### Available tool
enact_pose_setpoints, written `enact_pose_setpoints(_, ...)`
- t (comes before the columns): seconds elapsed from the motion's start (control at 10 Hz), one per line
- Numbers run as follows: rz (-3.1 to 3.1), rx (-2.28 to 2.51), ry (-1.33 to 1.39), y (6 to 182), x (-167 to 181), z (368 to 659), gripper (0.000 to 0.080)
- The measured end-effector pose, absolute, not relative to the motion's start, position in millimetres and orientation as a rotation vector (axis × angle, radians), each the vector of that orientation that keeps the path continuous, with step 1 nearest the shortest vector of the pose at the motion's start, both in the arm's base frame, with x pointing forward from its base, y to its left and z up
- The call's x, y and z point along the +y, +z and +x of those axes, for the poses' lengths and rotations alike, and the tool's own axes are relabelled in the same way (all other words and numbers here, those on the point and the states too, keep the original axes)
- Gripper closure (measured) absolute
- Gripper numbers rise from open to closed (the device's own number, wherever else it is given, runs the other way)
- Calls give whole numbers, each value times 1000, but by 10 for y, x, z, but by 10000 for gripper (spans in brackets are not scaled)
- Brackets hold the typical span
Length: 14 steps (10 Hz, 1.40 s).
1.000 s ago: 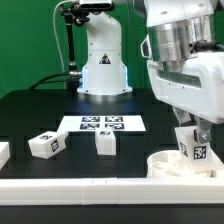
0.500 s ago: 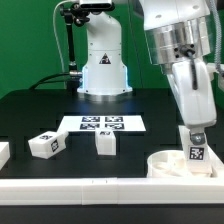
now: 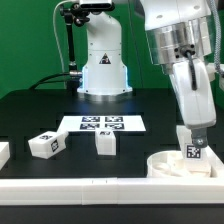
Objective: Assemble stool
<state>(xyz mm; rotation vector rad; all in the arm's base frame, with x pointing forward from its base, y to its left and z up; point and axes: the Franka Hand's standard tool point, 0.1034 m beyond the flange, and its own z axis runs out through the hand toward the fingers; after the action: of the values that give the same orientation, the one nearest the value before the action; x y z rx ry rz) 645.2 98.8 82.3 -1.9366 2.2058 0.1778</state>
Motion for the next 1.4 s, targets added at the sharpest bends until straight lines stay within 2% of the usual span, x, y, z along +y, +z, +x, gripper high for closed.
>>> enact_pose_setpoints(0.1,-1987,2156,178,873,992,6458,170)
enact_pose_setpoints(0.2,-2002,2130,167,939,995,6480,156)
enact_pose_setpoints(0.3,-2039,2084,155,979,992,6495,156)
enact_pose_setpoints(0.7,-2225,1876,125,960,1003,6485,150)
enact_pose_setpoints(1.2,-2735,1217,158,1093,1099,6452,150)
enact_pose_setpoints(1.4,-2787,1062,138,1079,1086,6463,150)
